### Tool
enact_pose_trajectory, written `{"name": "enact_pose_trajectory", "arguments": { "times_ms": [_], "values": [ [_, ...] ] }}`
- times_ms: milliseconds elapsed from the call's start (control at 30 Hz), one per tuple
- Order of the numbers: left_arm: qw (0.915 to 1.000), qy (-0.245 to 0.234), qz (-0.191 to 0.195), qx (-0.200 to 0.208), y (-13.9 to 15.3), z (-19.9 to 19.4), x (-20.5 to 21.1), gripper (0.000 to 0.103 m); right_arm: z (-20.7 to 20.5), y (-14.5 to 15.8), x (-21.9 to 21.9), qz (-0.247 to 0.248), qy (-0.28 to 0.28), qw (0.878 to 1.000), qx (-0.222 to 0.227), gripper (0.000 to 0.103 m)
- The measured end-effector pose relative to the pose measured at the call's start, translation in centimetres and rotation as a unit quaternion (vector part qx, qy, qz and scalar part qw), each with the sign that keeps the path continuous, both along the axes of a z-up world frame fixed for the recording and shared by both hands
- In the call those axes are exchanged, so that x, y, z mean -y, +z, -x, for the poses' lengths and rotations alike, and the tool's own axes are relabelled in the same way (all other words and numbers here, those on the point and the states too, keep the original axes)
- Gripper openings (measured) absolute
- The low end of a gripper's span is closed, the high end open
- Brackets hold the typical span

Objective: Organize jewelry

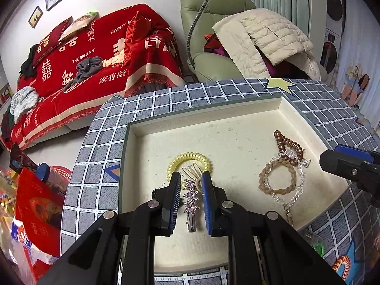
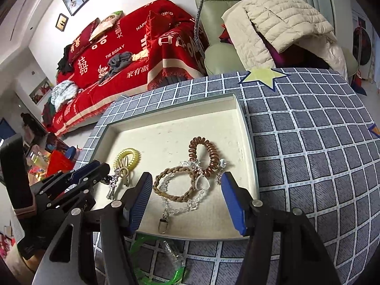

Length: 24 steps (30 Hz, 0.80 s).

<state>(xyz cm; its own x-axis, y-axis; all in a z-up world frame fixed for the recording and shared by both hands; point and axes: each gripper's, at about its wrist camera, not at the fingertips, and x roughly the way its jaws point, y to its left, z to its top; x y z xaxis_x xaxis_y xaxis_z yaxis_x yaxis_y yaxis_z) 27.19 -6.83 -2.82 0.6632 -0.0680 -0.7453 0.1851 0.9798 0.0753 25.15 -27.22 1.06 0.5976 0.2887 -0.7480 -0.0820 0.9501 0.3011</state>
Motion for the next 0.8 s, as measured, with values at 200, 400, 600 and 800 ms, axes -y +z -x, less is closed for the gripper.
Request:
{"name": "enact_pose_trajectory", "arguments": {
  "times_ms": [200, 400, 600, 800],
  "values": [
    [0.9999, 0.006, 0.014, 0.007, 0.7, 1.0, -0.8, 0.1, 1.6, 1.2, -0.4, 0.001, 0.009, 1.0, 0.011, 0.075],
    [0.999, 0.008, 0.0, 0.043, 2.1, 3.1, -1.2, 0.103, 2.8, 2.1, -0.6, -0.001, 0.008, 1.0, 0.015, 0.081],
    [0.9987, 0.02, 0.015, 0.045, 3.0, 5.3, -2.4, 0.103, 5.2, 3.5, -0.4, -0.009, -0.009, 0.999, 0.045, 0.087],
    [0.9988, 0.022, 0.024, 0.037, 2.8, 8.3, -3.6, 0.103, 8.6, 4.4, -0.4, -0.004, -0.012, 0.996, 0.089, 0.103]
  ]
}}
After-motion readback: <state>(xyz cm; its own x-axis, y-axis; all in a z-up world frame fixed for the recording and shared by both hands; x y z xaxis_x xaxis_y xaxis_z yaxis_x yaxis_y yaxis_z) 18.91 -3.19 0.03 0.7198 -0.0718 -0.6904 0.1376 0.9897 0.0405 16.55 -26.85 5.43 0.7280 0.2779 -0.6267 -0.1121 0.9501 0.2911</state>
